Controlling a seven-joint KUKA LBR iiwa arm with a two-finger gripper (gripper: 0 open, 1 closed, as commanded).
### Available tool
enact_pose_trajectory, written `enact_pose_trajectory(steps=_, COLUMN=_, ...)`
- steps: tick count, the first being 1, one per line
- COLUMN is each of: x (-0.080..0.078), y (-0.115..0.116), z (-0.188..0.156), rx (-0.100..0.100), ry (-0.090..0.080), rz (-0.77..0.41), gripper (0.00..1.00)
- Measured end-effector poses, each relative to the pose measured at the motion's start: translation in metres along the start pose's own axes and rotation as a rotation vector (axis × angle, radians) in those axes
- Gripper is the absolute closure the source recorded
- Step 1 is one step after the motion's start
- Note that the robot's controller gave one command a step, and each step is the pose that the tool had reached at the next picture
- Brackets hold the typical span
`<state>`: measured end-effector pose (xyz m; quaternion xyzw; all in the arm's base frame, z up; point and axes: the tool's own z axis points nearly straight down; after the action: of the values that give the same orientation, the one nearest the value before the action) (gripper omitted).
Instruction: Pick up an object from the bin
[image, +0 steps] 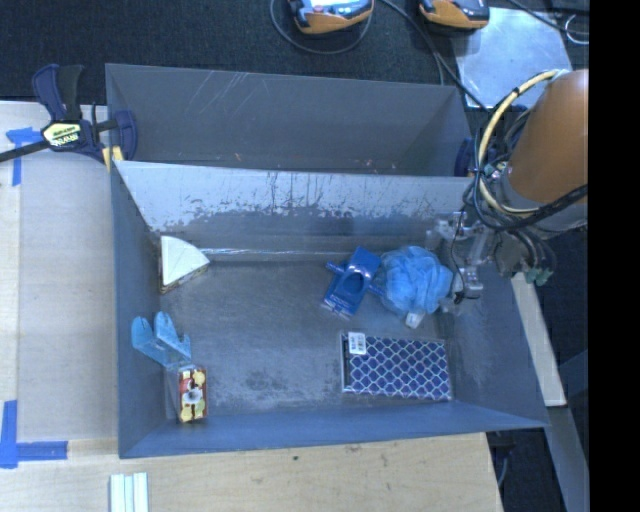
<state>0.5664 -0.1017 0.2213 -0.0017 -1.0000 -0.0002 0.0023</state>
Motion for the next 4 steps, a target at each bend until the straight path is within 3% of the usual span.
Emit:
enact_pose_trajectory(steps=1, x=0.0, y=0.0, z=-0.002, rx=0.0, ry=-0.003, rz=-0.001, gripper=0.0)
enact_pose_trajectory(steps=2, x=0.007, y=-0.003, z=0.036, rx=0.0, ry=0.0, rz=0.003, gripper=0.0)
enact_pose_trajectory(steps=3, x=-0.038, y=0.041, z=0.113, rx=-0.001, ry=-0.002, rz=0.037, gripper=0.0)
enact_pose_trajectory(steps=4, x=-0.042, y=0.018, z=0.15, rx=0.001, ry=-0.003, rz=-0.247, gripper=1.0)
